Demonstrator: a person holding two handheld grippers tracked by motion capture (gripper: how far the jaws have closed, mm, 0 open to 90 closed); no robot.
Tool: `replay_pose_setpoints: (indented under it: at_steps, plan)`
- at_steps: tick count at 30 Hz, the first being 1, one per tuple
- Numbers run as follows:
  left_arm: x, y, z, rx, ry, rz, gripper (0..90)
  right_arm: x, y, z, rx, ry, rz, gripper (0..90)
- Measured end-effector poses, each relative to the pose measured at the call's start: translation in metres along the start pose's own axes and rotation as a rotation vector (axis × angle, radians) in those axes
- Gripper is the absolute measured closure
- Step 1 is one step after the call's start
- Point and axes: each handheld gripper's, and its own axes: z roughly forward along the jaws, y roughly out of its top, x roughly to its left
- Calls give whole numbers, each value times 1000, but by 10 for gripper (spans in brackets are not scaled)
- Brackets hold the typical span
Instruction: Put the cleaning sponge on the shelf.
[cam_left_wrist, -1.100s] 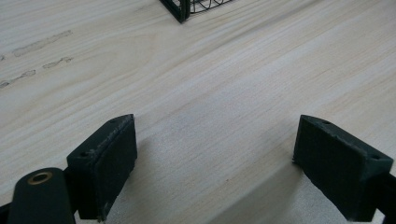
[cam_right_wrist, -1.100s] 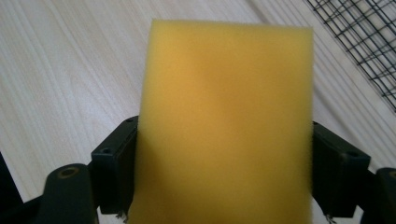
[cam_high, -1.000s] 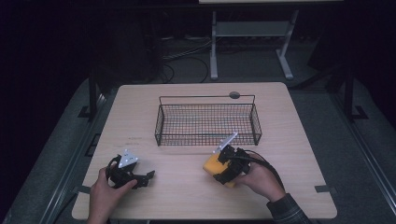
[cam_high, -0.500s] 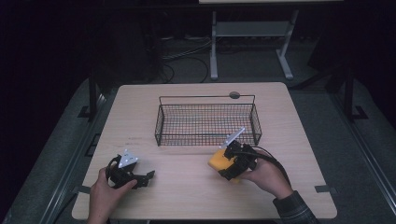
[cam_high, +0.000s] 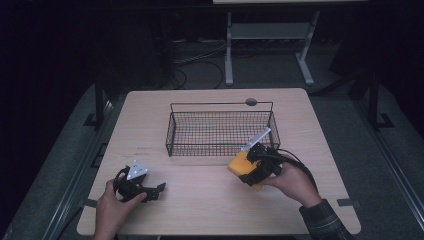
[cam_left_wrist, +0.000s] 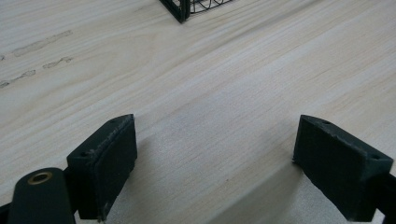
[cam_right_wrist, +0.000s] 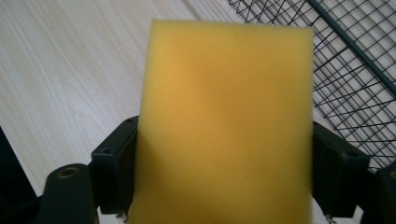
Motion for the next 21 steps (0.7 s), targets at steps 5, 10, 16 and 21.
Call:
replay_pose_setpoints:
  at_steps: [5,10,16,21]
  plan:
    - [0,0,0,-1,0,0,126,-5,2,-5,-6,-5,6,220]
    - [0,0,0,0,0,0,126,-13,5,-11,-16,-8,21,220]
    - [0,0,0,0,0,0,126,-22,9,-14,-19,-20,37,221]
    - [0,0,0,0,0,0,126,-29,13,-16,-23,-29,45,220]
